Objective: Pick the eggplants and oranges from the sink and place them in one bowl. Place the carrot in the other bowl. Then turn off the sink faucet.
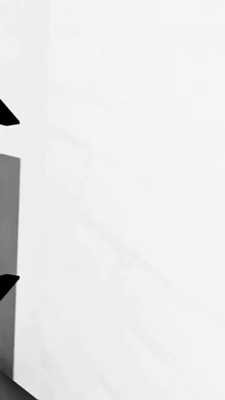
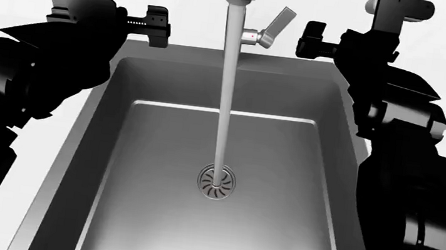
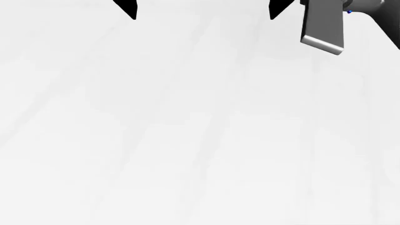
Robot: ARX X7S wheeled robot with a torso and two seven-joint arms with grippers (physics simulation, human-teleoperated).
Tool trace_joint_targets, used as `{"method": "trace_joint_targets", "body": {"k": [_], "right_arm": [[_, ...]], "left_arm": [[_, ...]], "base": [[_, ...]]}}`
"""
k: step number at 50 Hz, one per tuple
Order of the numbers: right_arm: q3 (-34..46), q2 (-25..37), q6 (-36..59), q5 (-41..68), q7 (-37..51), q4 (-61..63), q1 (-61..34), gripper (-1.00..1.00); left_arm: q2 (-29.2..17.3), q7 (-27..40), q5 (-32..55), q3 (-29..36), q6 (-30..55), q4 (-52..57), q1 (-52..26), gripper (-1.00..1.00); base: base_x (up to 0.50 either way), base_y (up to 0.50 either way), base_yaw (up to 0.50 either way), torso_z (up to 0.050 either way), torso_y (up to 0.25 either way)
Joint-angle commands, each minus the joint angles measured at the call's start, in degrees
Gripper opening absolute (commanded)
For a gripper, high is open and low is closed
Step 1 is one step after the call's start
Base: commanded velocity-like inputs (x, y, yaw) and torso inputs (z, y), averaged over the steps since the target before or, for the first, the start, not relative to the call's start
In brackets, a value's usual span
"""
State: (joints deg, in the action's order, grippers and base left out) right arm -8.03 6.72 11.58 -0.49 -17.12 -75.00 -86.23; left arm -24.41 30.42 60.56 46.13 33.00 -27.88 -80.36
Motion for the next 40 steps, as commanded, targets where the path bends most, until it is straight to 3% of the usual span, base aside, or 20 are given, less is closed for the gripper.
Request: {"method": "trace_joint_targets", "body": {"k": [1,21,40], "right_arm": [[-1.8,-0.1,0.6,1.1,0.9,0.0,-1.2,1.00],[0.0,-0.4,1.4,0.2,0.3,0.0,-2.0,1.00],[2.3,-0.4,-1.9,0.3,-1.3,0.0,-1.8,1.00]], "left_arm": [[0.0,0.0,-0.4,-0.4,-0.5,1.1,0.1,1.00],[0.2,-0.4,-0.9,-0.2,-1.0,1.0,-0.2,1.00],[0.0,0.0,-0.1,-0.7,0.0,0.7,-0.9,1.00]], "base": [[0.00,0.00,0.00,0.022,-0.135],[0.00,0.00,0.00,0.029,-0.140],[0.01,0.00,0.00,0.000,0.000]]}}
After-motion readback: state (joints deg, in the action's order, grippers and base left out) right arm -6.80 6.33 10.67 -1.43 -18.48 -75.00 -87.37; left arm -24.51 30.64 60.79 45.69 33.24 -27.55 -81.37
